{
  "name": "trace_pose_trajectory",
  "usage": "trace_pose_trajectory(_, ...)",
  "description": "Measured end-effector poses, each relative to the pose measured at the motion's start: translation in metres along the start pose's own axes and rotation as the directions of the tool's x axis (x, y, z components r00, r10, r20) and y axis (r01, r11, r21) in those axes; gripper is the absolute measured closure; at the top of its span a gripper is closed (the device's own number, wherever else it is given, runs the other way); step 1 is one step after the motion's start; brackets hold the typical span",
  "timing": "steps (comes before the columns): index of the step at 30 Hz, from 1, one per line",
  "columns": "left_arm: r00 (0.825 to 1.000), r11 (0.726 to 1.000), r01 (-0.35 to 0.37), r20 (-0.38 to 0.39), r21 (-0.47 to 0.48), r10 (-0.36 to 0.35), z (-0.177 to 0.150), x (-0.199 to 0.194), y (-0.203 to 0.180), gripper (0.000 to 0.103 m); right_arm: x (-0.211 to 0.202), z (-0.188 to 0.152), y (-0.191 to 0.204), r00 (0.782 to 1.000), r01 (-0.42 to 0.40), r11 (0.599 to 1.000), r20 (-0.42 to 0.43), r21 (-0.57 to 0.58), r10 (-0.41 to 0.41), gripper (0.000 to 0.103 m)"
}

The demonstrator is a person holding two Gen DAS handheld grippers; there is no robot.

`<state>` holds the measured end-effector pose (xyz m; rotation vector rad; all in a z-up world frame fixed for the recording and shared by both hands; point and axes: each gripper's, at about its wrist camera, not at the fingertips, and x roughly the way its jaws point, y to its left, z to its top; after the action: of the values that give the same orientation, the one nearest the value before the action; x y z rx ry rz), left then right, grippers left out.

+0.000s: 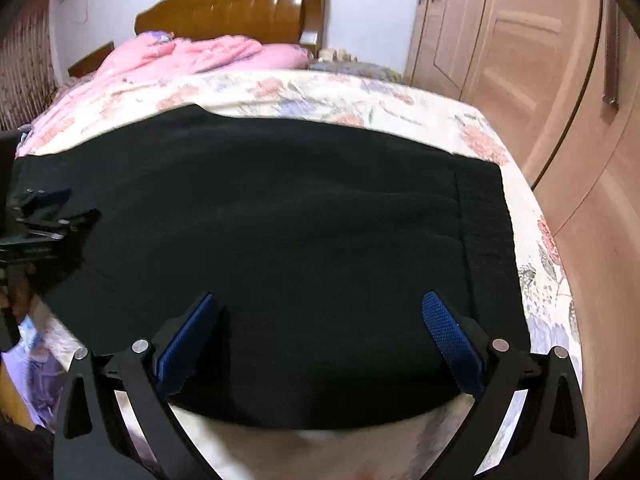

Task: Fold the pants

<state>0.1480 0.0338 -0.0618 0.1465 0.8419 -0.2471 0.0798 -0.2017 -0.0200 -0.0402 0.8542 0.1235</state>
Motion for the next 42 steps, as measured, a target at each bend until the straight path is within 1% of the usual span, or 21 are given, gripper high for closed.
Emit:
trace_pose_trajectory(3, 1.000, 1.000, -0.010, 0.005, -0.002, 0.010, -0.001, -0.001, -0.001, 0.001, 0.009, -0.011, 0.029, 1.000, -0.011, 0.997, 0.005, -0.081, 0.012, 0.005)
trace_pose_trajectory(5, 1.000, 1.000, -0.014, 0.003, -0.004, 0.014, -0.004, -0.004, -0.002, 0.001, 0.012, -0.022, 0.030, 1.000, -0.014, 0.998, 0.027, -0.059, 0.016, 0.004)
trace_pose_trajectory(9, 1.000, 1.000, 0.009, 0.013, 0.002, -0.009, -0.019, -0.023, 0.005, 0.001, 0.009, -0.021, 0.027, 0.999, -0.038, 0.995, -0.042, -0.097, 0.034, 0.004)
trace_pose_trajectory(11, 0.996, 0.999, 0.036, 0.081, -0.040, -0.033, -0.032, -0.048, 0.028, 0.002, 0.004, -0.015, 0.033, 0.998, 0.000, 0.996, -0.069, -0.090, -0.007, 0.005)
trace_pose_trajectory(14, 0.987, 0.984, 0.026, 0.162, -0.175, 0.003, -0.051, -0.079, 0.089, 0.002, -0.009, -0.001, 0.052, 1.000, -0.029, 0.995, 0.004, -0.095, 0.030, 0.005)
trace_pose_trajectory(16, 0.979, 0.939, -0.027, 0.182, -0.343, 0.094, -0.070, -0.099, 0.154, 0.002, -0.006, 0.022, 0.087, 0.993, -0.112, 0.985, 0.031, -0.135, 0.117, 0.005)
trace_pose_trajectory(18, 0.971, 0.850, -0.100, 0.137, -0.517, 0.197, -0.093, -0.115, 0.219, 0.002, 0.003, 0.044, 0.134, 0.975, -0.206, 0.954, 0.034, -0.217, 0.218, 0.005)
trace_pose_trajectory(20, 0.959, 0.733, -0.118, 0.114, -0.670, 0.258, -0.123, -0.135, 0.277, 0.002, 0.012, 0.062, 0.181, 0.946, -0.296, 0.910, 0.041, -0.291, 0.321, 0.005)
trace_pose_trajectory(22, 0.949, 0.665, -0.156, 0.075, -0.730, 0.306, -0.140, -0.149, 0.305, 0.002, 0.034, 0.087, 0.242, 0.924, -0.356, 0.866, 0.007, -0.351, 0.383, 0.005)
trace_pose_trajectory(23, 0.943, 0.644, -0.188, 0.048, -0.742, 0.330, -0.144, -0.154, 0.313, 0.002, 0.042, 0.095, 0.259, 0.918, -0.371, 0.857, -0.003, -0.358, 0.396, 0.005)
trace_pose_trajectory(24, 0.937, 0.639, -0.214, 0.030, -0.739, 0.349, -0.145, -0.159, 0.318, 0.002, 0.051, 0.104, 0.279, 0.909, -0.394, 0.845, -0.016, -0.361, 0.416, 0.005)
trace_pose_trajectory(27, 0.937, 0.706, -0.221, 0.053, -0.673, 0.344, -0.128, -0.163, 0.314, 0.002, 0.080, 0.125, 0.345, 0.899, -0.426, 0.828, -0.068, -0.365, 0.433, 0.005)
trace_pose_trajectory(30, 0.948, 0.776, -0.193, 0.090, -0.600, 0.306, -0.099, -0.149, 0.306, 0.002, 0.097, 0.134, 0.378, 0.897, -0.436, 0.815, -0.106, -0.381, 0.430, 0.005)
trace_pose_trajectory(33, 0.970, 0.807, -0.151, 0.071, -0.571, 0.231, -0.084, -0.116, 0.294, 0.002, 0.122, 0.136, 0.381, 0.918, -0.397, 0.828, -0.144, -0.397, 0.371, 0.005)
trace_pose_trajectory(34, 0.974, 0.814, -0.179, 0.016, -0.553, 0.226, -0.081, -0.098, 0.290, 0.002, 0.142, 0.136, 0.378, 0.937, -0.346, 0.842, -0.190, -0.413, 0.292, 0.005)
trace_pose_trajectory(35, 0.967, 0.814, -0.232, -0.034, -0.532, 0.253, -0.079, -0.087, 0.288, 0.002, 0.152, 0.138, 0.365, 0.935, -0.347, 0.850, -0.211, -0.396, 0.284, 0.004)
trace_pose_trajectory(36, 0.947, 0.822, -0.313, -0.088, -0.475, 0.310, -0.082, -0.073, 0.281, 0.002, 0.157, 0.147, 0.356, 0.917, -0.394, 0.853, -0.212, -0.342, 0.339, 0.004)
trace_pose_trajectory(38, 0.922, 0.834, -0.379, -0.082, -0.402, 0.379, -0.085, -0.067, 0.268, 0.001, 0.158, 0.163, 0.337, 0.954, -0.291, 0.908, -0.163, -0.303, 0.251, 0.005)
trace_pose_trajectory(39, 0.924, 0.831, -0.371, -0.079, -0.414, 0.373, -0.088, -0.069, 0.268, 0.001, 0.157, 0.169, 0.329, 0.963, -0.260, 0.925, -0.141, -0.277, 0.229, 0.005)
trace_pose_trajectory(40, 0.932, 0.830, -0.350, -0.078, -0.434, 0.353, -0.090, -0.070, 0.272, 0.001, 0.157, 0.176, 0.322, 0.949, -0.309, 0.926, -0.135, -0.217, 0.285, 0.005)
trace_pose_trajectory(42, 0.941, 0.836, -0.326, -0.069, -0.440, 0.331, -0.090, -0.071, 0.274, 0.001, 0.155, 0.179, 0.328, 0.915, -0.398, 0.897, -0.158, -0.194, 0.372, 0.005)
